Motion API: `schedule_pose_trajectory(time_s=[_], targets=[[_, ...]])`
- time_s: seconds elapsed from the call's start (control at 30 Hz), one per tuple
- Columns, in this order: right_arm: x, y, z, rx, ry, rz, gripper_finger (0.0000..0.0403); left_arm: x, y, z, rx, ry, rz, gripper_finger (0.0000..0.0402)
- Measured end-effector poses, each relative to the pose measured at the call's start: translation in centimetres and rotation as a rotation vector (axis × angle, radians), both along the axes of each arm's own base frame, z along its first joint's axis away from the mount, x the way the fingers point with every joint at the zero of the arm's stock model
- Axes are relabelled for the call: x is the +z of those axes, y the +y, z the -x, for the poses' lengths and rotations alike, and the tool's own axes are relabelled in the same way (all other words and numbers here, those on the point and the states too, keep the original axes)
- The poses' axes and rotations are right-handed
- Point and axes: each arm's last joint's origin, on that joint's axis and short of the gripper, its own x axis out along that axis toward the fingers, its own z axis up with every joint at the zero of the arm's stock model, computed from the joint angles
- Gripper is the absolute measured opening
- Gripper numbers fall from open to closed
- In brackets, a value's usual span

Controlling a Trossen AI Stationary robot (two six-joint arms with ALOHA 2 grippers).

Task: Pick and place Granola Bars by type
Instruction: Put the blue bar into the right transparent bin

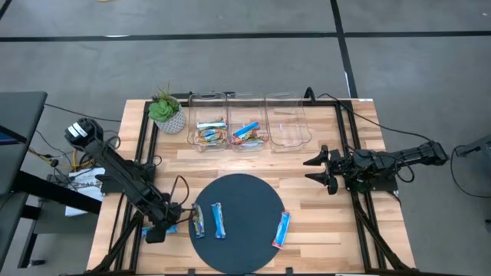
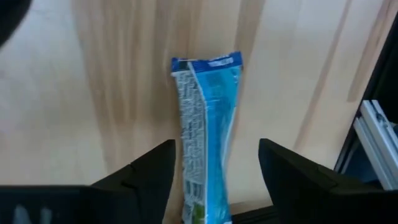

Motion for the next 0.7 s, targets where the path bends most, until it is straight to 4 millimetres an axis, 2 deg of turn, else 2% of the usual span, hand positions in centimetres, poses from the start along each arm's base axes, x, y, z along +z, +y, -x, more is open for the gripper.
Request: schedule_pose_trajectory(time_s=[0.27, 0.7], targets=[[0.0, 0.0, 0.0, 0.000, 0.000, 0.000, 0.0244, -0.9, -0.3, -0.3, -0.011, -0.003, -0.042, 0.0263], [0.0, 0.0, 0.0, 0.000, 0.000, 0.000, 0.0244, -2.0, -0.7, -0.8, -0.003, 0.006, -0.090, 0.0268]])
